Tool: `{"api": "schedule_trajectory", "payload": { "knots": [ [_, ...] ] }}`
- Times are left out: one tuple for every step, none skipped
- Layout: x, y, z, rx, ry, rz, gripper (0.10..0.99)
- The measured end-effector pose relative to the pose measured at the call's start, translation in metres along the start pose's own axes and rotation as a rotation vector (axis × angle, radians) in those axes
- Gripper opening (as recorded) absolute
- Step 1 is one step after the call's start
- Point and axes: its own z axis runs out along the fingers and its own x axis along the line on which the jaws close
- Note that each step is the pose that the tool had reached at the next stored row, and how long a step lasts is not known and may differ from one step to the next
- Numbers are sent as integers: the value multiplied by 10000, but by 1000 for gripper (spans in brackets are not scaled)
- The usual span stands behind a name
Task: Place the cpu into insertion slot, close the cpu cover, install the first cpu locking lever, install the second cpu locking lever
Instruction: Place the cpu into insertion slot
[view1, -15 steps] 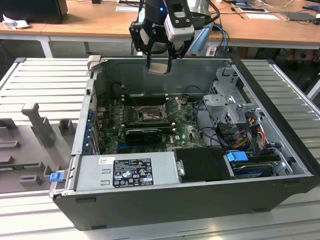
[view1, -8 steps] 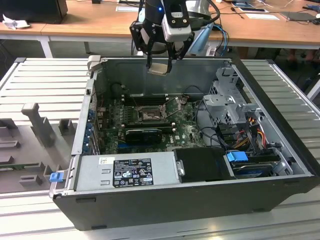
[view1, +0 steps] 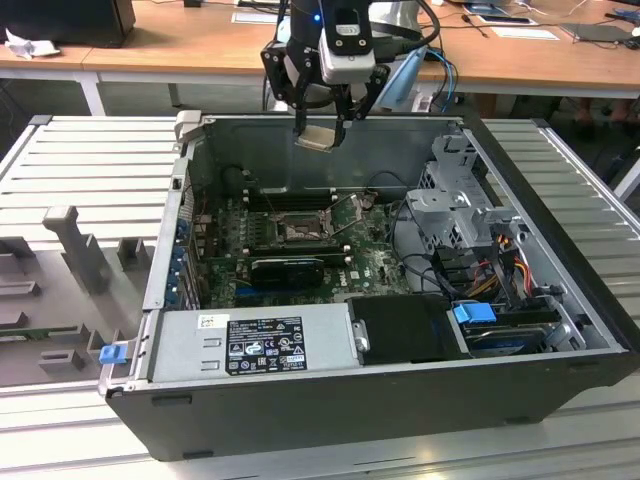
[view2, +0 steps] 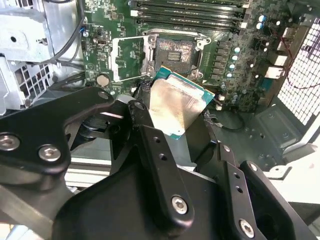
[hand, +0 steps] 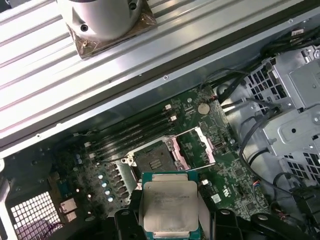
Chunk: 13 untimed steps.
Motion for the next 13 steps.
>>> {"api": "schedule_trajectory", "payload": {
  "knots": [
    [0, 0, 0, -2, -11, 124, 529],
    [0, 0, 1, -7, -29, 336, 529],
    [0, 0, 1, -9, -40, 452, 529],
    [0, 0, 2, -13, -55, 622, 529],
    [0, 0, 4, -18, -72, 811, 529],
    [-1, 0, 8, -19, -75, 856, 529],
    [-1, 0, 14, -18, -77, 862, 529],
    [-1, -1, 21, -16, -77, 865, 529],
    [-1, -2, 30, -17, -77, 865, 529],
    [-1, -3, 43, -11, -76, 866, 529],
    [-1, -4, 44, 5, -88, 883, 529],
    [-1, -4, 45, 10, -100, 972, 529],
    [-1, -4, 46, 8, -110, 1087, 529]
  ]
}}
